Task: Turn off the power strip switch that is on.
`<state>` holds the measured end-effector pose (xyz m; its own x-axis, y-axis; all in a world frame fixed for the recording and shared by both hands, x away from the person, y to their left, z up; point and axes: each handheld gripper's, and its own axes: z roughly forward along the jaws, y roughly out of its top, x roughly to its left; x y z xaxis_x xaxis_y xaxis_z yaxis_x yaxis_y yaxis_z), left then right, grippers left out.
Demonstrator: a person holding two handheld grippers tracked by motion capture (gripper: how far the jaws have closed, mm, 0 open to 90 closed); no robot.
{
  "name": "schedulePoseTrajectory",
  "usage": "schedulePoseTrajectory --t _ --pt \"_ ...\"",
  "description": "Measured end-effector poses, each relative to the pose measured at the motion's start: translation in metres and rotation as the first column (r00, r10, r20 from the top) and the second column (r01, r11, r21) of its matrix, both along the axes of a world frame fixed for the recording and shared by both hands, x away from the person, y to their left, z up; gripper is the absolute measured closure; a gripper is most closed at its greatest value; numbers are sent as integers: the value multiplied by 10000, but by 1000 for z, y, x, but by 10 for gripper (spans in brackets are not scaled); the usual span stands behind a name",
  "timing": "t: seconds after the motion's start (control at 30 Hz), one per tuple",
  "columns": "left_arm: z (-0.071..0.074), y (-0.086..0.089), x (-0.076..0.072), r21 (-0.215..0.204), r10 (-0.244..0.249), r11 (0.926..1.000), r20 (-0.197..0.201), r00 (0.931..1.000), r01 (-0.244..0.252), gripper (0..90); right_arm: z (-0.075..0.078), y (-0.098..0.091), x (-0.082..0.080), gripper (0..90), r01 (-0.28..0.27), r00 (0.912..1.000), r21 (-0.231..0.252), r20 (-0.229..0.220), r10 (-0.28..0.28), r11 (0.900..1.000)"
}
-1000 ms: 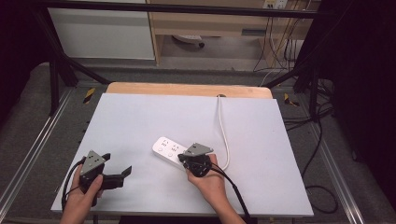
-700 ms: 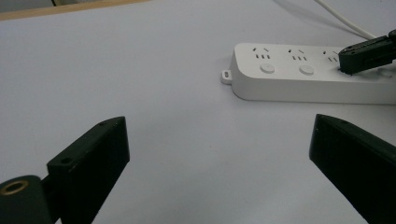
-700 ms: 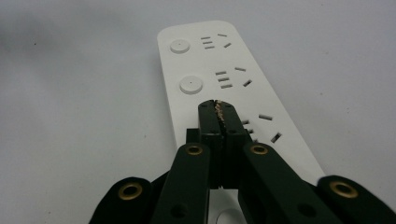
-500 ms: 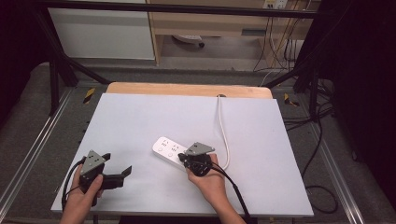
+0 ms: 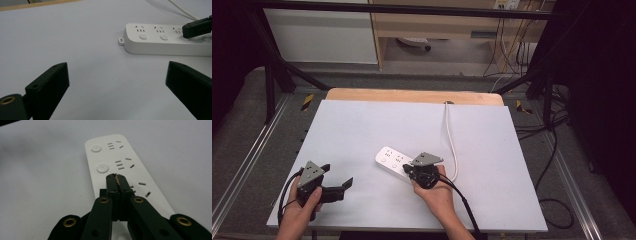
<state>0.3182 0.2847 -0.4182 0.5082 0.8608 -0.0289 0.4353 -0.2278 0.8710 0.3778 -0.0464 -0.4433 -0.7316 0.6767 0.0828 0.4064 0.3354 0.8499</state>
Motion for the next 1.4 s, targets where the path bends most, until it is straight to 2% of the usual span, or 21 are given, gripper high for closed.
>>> schedulePoseTrajectory --t 0.13,0.43,0.6,0.77,0.9,0.97,1.07,1.17,1.27,1.4 --pt "0 0 0 24 -25 10000 25 10000 25 48 0 -2 1 900 -4 9999 187 -134 6 9998" --pt "1 0 -1 1 -59 10000 93 9999 59 48 0 -6 -4 900 100 9999 385 90 -104 9992" --pt "1 0 -1 -2 -46 10000 90 9999 46 48 3 -8 -4 900 213 9998 431 -23 -212 9988" --pt "1 0 -1 3 -48 10000 87 10000 48 48 6 -11 -5 842 281 9996 485 -71 -277 9984" --pt "1 1 -1 -10 -51 10000 89 9999 51 48 8 -12 -5 768 335 9994 597 -121 -329 9977" --pt "1 1 -1 -12 -54 10000 92 9999 54 48 10 -12 -5 697 378 9992 576 -113 -372 9976" --pt "1 1 -1 -21 -43 10000 90 10000 43 48 11 -12 -4 593 633 9978 593 160 -644 9962" --pt "1 1 -1 -16 -43 10000 87 10000 43 48 13 -14 -3 498 547 9962 778 632 -597 9955" --pt "1 1 -1 -9 -49 10000 89 9999 49 48 18 -16 -2 398 530 9974 951 430 -573 9941" --pt "1 1 -1 -11 -42 10000 87 10000 42 48 24 -16 1 205 633 9980 774 -10 -634 9950"
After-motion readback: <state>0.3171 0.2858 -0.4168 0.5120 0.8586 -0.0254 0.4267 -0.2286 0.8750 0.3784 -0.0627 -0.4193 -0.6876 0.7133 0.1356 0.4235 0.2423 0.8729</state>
